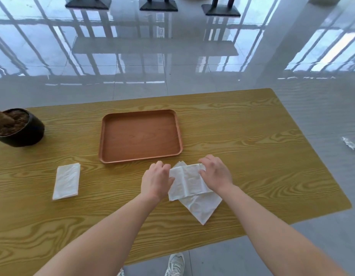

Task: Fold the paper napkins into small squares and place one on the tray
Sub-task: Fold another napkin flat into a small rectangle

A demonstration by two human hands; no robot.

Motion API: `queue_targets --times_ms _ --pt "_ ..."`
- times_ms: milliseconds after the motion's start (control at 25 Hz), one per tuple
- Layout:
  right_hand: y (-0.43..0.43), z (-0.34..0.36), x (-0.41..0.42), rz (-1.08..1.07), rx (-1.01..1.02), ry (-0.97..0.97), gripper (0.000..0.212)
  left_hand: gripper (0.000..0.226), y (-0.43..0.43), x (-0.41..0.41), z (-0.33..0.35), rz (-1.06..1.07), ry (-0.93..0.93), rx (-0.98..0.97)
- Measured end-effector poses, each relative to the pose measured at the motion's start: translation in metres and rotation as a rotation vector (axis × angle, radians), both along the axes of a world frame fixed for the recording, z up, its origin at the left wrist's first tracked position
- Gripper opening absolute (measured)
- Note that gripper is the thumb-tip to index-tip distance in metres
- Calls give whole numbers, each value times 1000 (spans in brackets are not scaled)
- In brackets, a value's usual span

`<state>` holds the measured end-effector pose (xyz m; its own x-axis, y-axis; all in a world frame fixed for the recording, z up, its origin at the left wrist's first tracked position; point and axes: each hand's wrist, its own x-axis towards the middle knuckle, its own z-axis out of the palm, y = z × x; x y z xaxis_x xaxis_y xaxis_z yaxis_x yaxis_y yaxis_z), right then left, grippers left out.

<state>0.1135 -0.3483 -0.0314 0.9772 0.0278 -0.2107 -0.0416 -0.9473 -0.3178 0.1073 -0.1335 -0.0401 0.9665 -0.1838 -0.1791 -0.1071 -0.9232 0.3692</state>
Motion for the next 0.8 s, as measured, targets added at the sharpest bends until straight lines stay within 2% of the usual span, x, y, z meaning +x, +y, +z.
queue_targets --times_ms 200,360,480,560,680,800 --pt "-9 -6 10 115 -57 28 35 28 -8 8 -6 13 24 38" --pt "-15 -7 15 152 -79 79 31 29 -11 16 -6 204 168 -145" --pt "-12 -6 18 131 -59 65 11 12 -12 20 -5 307 243 -213" --pt "-10 -5 18 105 -50 37 4 14 -11 20 -4 338 236 -251" --pt "-9 -4 19 89 -61 -5 11 12 -8 20 -1 393 220 -354" --pt "-11 3 18 35 39 12 13 11 -2 17 4 435 218 -460"
